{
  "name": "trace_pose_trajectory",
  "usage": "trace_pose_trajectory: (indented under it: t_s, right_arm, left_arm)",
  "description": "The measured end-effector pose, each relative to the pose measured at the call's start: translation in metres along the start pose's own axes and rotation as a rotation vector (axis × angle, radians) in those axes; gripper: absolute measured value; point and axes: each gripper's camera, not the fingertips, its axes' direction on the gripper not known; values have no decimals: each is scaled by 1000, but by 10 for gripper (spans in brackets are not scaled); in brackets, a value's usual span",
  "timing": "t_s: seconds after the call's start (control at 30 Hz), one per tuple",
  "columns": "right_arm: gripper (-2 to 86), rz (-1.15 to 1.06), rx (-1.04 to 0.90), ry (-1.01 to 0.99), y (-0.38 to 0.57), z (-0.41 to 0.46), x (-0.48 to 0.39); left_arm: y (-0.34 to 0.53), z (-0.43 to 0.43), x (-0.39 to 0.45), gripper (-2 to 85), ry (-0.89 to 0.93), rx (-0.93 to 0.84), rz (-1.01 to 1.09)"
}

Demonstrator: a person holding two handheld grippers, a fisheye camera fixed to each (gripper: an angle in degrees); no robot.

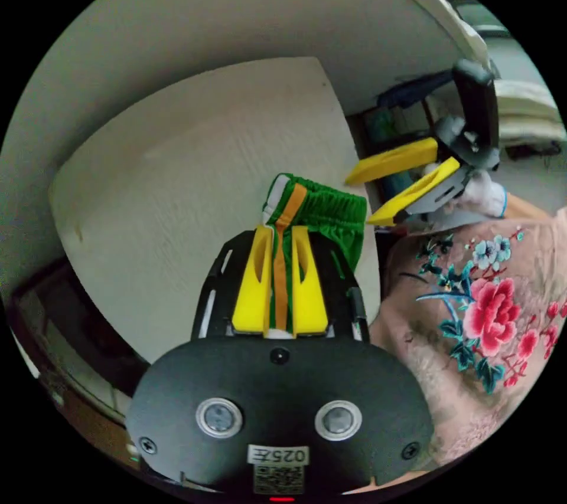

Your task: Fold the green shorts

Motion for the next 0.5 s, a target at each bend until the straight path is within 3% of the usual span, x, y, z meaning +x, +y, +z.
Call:
trace_pose_trajectory:
  t_s: [0.17, 0.33, 0.5]
  right_arm:
    - [187, 42, 105, -183, 35, -3, 0]
    - [199, -85, 253, -378, 35, -12, -38]
    - [161, -404, 271, -530, 27, -30, -125]
  left_arm:
    - [103, -66, -24, 7, 290, 412, -248]
    - [221, -152, 5, 7, 281, 668, -258]
    - [351, -250, 62, 7, 159, 909, -281]
